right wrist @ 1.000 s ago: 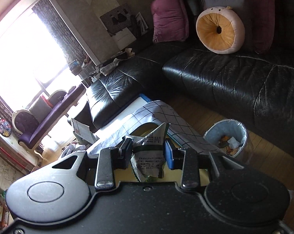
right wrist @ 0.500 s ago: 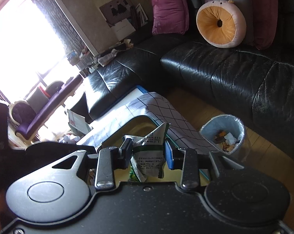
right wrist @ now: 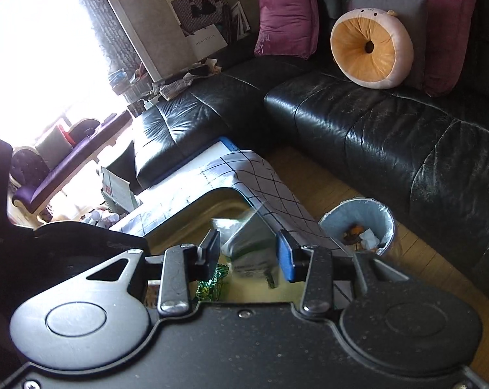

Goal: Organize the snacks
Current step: 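Open the right tool over the tray while left carries brown packet over it, then open the left tool to drop the brown heart-print packet into the tray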

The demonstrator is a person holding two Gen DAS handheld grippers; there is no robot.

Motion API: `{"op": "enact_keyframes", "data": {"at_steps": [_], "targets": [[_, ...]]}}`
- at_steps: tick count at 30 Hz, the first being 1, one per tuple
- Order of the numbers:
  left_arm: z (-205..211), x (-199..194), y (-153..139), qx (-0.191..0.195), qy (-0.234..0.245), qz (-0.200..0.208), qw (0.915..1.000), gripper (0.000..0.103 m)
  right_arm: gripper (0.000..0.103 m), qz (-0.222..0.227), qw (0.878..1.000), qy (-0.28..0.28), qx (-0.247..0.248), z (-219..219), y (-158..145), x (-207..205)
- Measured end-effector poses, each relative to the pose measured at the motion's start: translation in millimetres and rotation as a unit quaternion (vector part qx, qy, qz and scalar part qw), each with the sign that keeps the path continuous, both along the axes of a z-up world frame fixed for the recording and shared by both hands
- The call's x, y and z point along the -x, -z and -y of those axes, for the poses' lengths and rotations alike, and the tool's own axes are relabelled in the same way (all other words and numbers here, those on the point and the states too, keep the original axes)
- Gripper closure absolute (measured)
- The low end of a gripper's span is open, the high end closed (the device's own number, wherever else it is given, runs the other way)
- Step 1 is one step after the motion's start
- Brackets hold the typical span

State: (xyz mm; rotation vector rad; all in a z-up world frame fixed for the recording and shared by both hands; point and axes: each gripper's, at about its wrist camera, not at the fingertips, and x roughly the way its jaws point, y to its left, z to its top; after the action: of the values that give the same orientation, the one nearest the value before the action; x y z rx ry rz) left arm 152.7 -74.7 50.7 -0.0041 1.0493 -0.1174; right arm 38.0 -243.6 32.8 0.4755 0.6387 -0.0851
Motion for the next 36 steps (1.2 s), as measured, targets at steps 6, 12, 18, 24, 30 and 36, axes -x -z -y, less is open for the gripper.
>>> {"op": "enact_keyframes", "data": {"at_steps": [6, 12, 18, 24, 30, 36], "targets": [[-8, 12, -5, 0.004, -0.011, 0.004, 0.9999, 0.066, 0.054, -0.006, 1.0, -0.012, 0.002, 0, 0, 0], [-20, 37, -9, -0.018, -0.029, 0.024, 0.9991, 0.066, 0.054, -0.013, 0.999, -0.022, 0.02, -8, -2, -1], [-54, 66, -10, -0.006, -0.076, 0.031, 0.9966, 0.066, 0.054, -0.016, 0.998, -0.038, 0.038, -20, -3, -1], [-95, 85, -1, -0.004, -0.133, 0.021, 0.9909, 0.066, 0.054, -0.017, 0.997, -0.053, 0.048, -32, -3, -2], [-139, 98, -2, 0.017, -0.18, 0.019, 0.9833, 0.066, 0.054, -0.019, 0.996, -0.071, 0.052, -48, -3, -3], [-175, 107, -6, -0.008, -0.242, 0.036, 0.9695, 0.066, 0.055, -0.016, 0.993, -0.105, 0.052, -68, -4, -2]]}}
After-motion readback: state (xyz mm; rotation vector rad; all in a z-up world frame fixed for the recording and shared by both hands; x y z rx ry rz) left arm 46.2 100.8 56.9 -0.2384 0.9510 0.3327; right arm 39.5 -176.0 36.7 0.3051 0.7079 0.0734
